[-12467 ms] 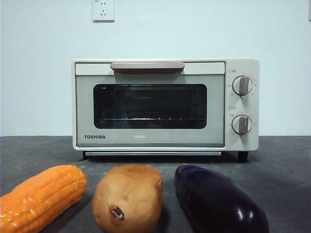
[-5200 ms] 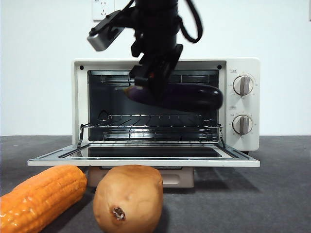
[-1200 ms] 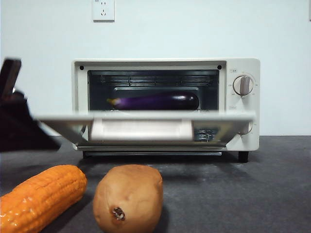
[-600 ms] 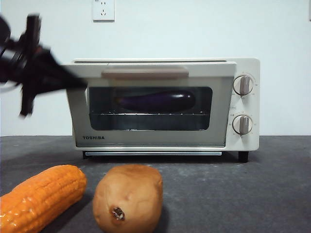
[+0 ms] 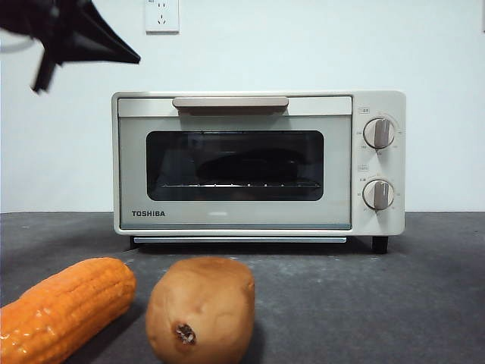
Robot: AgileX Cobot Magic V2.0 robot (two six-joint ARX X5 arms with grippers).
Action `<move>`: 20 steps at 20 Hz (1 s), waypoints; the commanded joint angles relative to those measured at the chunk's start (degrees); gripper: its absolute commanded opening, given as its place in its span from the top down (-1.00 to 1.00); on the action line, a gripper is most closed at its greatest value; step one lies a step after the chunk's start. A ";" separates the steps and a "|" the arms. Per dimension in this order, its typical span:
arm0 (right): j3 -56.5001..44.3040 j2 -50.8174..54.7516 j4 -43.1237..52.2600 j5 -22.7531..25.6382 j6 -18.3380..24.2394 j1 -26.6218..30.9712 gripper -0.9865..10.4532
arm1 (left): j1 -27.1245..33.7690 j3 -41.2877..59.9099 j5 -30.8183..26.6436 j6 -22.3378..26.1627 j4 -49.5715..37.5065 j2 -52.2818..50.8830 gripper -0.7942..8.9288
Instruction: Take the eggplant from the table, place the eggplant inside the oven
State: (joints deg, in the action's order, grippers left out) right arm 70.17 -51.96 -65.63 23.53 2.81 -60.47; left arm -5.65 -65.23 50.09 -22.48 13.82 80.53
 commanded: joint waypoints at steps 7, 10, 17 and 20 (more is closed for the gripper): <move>-14.08 -0.39 13.35 -4.74 3.21 6.88 0.82 | -12.37 -0.42 -37.59 19.10 20.83 -17.40 0.83; -17.59 -0.39 18.73 -12.17 3.67 12.00 0.82 | -16.61 1.99 -43.98 18.71 20.46 -22.34 0.83; -30.25 5.35 41.00 -20.57 -2.60 28.87 0.82 | -24.37 24.30 -58.73 12.13 7.67 -38.36 0.83; -37.46 11.78 49.92 -20.13 -2.89 31.95 0.82 | -24.48 33.42 -59.58 9.86 1.60 -43.60 0.83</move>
State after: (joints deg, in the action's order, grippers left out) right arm 32.73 -39.99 -16.58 3.33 0.97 -28.27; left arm -29.71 -31.77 -9.13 -11.27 16.62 36.80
